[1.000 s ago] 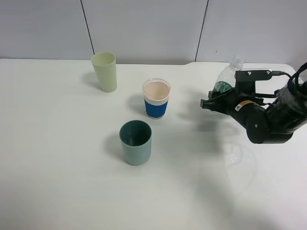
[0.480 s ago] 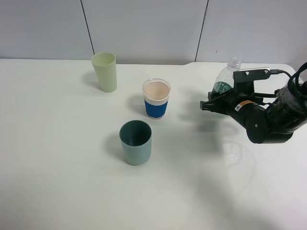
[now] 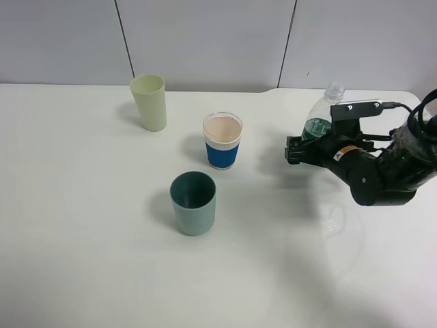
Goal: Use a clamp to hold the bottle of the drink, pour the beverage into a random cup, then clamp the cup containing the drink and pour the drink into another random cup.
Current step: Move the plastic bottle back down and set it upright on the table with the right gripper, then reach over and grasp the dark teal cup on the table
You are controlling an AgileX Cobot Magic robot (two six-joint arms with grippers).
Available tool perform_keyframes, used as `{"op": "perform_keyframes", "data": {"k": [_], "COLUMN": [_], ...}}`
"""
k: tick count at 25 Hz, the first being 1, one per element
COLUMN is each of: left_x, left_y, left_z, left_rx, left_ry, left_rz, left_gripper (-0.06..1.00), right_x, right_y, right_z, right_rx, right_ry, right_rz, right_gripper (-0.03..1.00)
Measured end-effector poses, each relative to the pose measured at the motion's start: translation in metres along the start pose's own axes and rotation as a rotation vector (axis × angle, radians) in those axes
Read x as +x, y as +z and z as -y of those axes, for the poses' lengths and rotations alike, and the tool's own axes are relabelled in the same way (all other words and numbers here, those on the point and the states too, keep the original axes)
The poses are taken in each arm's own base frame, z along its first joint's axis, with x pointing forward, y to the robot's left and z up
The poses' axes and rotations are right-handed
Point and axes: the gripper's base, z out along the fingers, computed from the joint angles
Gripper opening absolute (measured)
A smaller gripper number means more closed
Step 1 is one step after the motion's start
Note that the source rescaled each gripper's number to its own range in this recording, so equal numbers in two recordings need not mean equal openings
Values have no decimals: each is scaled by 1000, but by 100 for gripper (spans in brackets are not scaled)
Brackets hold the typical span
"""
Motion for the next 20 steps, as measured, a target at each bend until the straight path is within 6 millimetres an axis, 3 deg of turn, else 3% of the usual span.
{"op": "perform_keyframes", "data": {"k": [3, 10, 20], "left_x": [0, 0, 0], "left_y": [0, 0, 0], "left_z": [0, 0, 0], "left_rx": [0, 0, 0], "left_ry": [0, 0, 0], "left_rz": [0, 0, 0], "left_gripper": [100, 100, 100], "right_x": [-9, -56, -134], "right_y": [-3, -27, -89], "right_z": [0, 4, 23], "right_rx": [-4, -29, 38], "right_ry": [9, 1, -107], "right_rz": [14, 77, 319], "right_gripper": [88, 88, 88]}}
